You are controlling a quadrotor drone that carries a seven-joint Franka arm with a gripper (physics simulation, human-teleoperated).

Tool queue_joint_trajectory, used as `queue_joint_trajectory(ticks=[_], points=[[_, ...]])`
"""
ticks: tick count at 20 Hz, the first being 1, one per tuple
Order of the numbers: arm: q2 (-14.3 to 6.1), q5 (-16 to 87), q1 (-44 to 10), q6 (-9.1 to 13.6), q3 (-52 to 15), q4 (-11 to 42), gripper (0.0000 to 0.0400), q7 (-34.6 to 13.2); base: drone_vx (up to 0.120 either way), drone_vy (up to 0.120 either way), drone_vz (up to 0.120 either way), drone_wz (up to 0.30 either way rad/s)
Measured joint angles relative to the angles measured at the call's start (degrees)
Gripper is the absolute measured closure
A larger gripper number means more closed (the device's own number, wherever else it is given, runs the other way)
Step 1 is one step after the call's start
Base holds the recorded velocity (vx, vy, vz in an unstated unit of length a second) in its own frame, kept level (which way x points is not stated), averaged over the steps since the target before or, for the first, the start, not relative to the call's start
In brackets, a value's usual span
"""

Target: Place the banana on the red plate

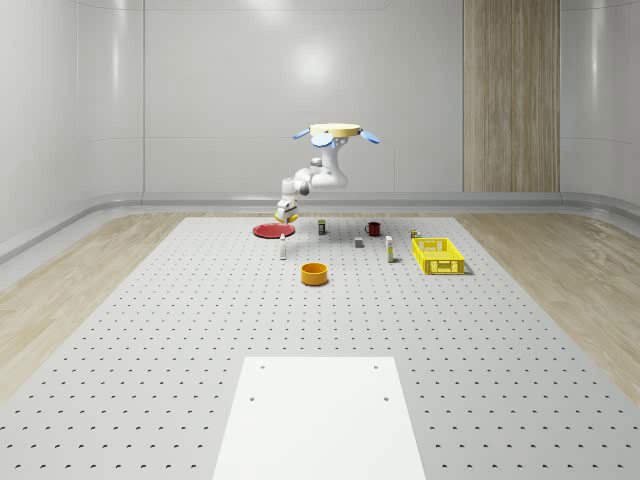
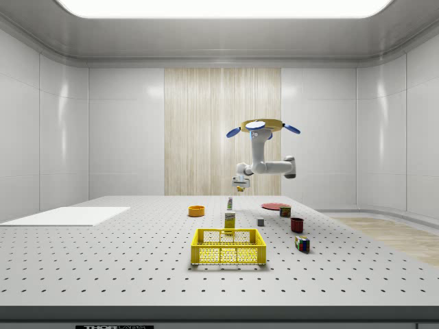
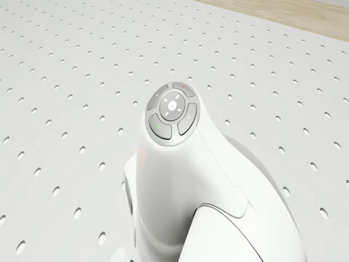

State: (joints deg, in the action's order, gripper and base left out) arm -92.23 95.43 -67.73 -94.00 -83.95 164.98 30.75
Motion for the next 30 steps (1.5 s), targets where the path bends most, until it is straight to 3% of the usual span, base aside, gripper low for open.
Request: queue_joint_trajectory(ticks=[30], points=[[-0.7, -0.8, -0.1, -0.6, -0.1, -0.1, 0.0208, 51.6, 0.000, 0.000, 0.000, -0.300]])
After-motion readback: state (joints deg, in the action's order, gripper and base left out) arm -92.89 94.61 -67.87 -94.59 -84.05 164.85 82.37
